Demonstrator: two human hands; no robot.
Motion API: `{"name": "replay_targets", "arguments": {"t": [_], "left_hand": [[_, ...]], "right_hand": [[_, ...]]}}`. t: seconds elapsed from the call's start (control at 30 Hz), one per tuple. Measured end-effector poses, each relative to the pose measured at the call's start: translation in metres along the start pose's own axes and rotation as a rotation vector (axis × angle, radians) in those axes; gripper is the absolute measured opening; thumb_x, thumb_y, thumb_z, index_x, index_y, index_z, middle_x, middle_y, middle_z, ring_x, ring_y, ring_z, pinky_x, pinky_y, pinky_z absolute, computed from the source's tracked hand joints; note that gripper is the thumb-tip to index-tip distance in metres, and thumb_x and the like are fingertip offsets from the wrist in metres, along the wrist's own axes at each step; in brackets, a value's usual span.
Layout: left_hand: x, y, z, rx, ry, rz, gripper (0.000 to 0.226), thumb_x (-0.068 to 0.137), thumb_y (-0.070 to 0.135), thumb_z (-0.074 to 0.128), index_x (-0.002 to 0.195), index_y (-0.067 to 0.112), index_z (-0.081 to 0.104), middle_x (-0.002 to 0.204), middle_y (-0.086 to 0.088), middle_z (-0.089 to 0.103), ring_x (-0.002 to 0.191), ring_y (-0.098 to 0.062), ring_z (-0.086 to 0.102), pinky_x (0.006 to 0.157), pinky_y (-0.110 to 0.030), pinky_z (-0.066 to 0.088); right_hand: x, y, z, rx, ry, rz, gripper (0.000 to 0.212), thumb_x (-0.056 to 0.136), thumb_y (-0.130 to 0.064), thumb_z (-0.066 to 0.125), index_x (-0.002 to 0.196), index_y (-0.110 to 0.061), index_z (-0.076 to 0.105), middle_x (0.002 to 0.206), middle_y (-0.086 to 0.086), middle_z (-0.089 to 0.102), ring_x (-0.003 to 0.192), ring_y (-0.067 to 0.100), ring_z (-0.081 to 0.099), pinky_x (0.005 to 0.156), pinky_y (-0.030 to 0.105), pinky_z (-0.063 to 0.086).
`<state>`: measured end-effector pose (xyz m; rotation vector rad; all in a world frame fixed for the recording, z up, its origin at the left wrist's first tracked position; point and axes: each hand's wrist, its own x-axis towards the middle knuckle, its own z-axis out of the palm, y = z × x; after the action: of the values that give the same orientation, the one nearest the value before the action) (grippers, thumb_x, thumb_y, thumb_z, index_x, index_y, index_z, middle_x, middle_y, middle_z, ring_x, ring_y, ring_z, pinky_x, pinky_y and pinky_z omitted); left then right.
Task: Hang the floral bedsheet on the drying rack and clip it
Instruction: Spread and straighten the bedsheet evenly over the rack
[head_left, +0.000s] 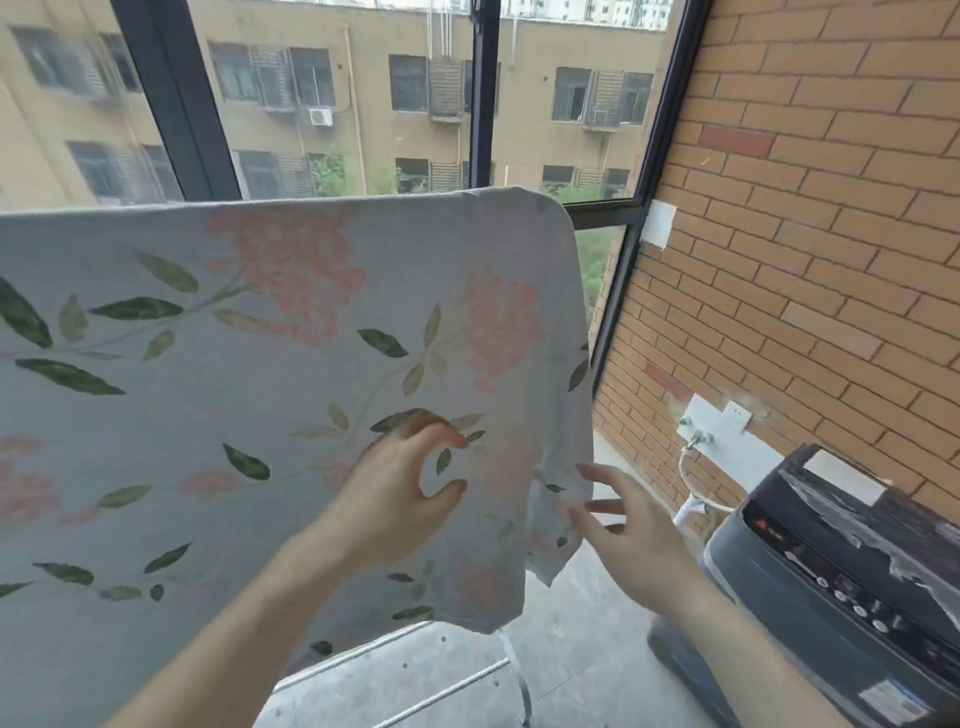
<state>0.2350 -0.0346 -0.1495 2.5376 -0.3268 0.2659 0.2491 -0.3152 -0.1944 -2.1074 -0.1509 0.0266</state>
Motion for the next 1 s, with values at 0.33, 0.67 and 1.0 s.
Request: {"name": "replay_targets", "arguments": {"t": [0.33, 0.67, 1.0], "left_hand": [[0.12, 0.03, -0.057, 0.231, 0.506, 0.003, 0.05, 0.085, 0.033, 0.078, 0.132, 0.033, 0.06, 0.149, 0.008, 0.043, 0.139, -0.02, 0.038, 0.118, -0.041, 0.026], [0.21, 0.028, -0.059, 0.523, 0.658, -0.181, 0.069, 0.079, 0.053, 0.07, 0.142, 0.028, 0.053, 0.13, 0.007, 0.051, 0.134, -0.026, 0.04, 0.127, -0.049, 0.004], [0.229, 0.036, -0.057, 0.489, 0.839, -0.347, 0.04, 0.081, 0.058, 0.058, 0.108, 0.028, 0.061, 0.101, 0.011, 0.052, 0.107, -0.006, 0.032, 0.118, -0.051, 0.021]], "right_hand": [[0.165, -0.047, -0.07, 0.051, 0.039, -0.284, 0.037, 0.097, -0.03, 0.068, 0.133, -0.032, 0.059, 0.122, -0.011, 0.067, 0.101, -0.013, 0.062, 0.067, 0.003, 0.048], [0.297, -0.09, -0.092, 0.129, 0.106, -0.543, 0.034, 0.097, -0.035, 0.066, 0.13, -0.033, 0.059, 0.127, -0.023, 0.06, 0.106, -0.009, 0.061, 0.073, 0.006, 0.05], [0.381, -0.088, -0.088, 0.359, -0.329, -0.703, 0.032, 0.091, -0.061, 0.063, 0.084, -0.03, 0.068, 0.07, -0.007, 0.067, 0.063, 0.012, 0.059, 0.056, 0.041, 0.05]]}}
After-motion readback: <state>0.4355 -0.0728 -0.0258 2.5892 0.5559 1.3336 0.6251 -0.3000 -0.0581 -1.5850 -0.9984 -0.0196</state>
